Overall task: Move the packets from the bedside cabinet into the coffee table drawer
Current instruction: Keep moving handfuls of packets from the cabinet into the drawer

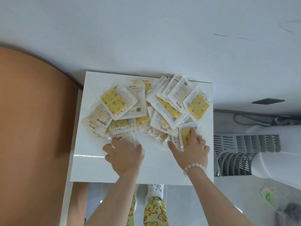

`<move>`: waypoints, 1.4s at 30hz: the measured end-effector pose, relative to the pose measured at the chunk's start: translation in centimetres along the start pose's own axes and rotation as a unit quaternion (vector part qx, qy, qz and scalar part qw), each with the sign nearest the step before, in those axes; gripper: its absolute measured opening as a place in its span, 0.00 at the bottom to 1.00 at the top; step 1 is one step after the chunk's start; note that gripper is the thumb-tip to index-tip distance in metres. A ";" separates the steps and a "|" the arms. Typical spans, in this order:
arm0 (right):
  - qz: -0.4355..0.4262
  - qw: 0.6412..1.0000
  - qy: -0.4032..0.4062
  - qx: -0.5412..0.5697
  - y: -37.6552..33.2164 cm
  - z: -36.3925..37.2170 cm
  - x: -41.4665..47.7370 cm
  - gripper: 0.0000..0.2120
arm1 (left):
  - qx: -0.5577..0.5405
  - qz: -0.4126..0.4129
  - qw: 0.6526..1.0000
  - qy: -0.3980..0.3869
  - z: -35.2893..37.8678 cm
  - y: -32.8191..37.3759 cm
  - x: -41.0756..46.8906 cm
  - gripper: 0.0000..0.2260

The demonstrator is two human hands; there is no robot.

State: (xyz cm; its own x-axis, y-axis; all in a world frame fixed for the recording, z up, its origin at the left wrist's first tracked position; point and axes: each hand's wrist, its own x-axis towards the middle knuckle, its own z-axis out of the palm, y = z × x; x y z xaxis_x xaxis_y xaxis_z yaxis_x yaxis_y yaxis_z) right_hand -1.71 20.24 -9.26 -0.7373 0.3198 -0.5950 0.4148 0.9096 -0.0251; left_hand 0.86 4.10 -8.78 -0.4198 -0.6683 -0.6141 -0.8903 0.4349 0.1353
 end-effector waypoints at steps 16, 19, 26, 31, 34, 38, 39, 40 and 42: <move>-0.047 0.993 0.036 -0.104 0.3 -0.6 0.3 0.26 | 0.047 0.088 0.995 -0.021 -0.2 -2.2 -1.4 0.25; -0.035 0.996 0.033 -0.078 1.0 -0.7 -0.2 0.23 | 0.055 0.098 0.993 -0.027 -0.2 -2.7 -1.6 0.25; -0.003 0.995 -0.055 0.080 4.2 -1.5 -3.9 0.22 | 0.134 0.151 0.972 -0.120 -2.1 -4.5 -2.6 0.20; 0.140 0.946 -0.084 0.280 7.7 -3.1 -9.0 0.08 | 0.185 0.198 0.939 -0.213 -6.0 -3.0 -6.2 0.10; 0.217 0.887 -0.102 0.396 10.1 -6.5 -12.4 0.08 | 0.212 0.242 0.919 -0.230 -9.2 1.2 -9.1 0.08; 0.212 0.817 -0.074 0.531 12.8 -12.9 -15.8 0.12 | 0.227 0.337 0.887 -0.219 -13.1 7.4 -14.6 0.10; 0.210 0.800 -0.060 0.559 13.4 -14.8 -16.5 0.10 | 0.215 0.356 0.883 -0.217 -14.0 8.8 -16.3 0.10; 0.206 0.785 -0.046 0.583 13.9 -16.6 -17.3 0.07 | 0.196 0.372 0.881 -0.217 -14.5 10.2 -17.7 0.09; 0.196 0.763 -0.023 0.616 14.8 -19.6 -18.4 0.05 | 0.153 0.395 0.875 -0.236 -15.7 12.4 -20.9 0.10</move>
State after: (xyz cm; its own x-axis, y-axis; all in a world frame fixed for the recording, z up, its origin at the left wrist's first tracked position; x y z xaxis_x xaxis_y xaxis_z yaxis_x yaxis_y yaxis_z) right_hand 7.55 33.02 17.03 -0.4211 0.4677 -0.7771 0.8050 -0.2021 -0.5578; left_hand -4.19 14.02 17.94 -0.6989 0.2051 -0.6851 -0.2370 0.8375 0.4924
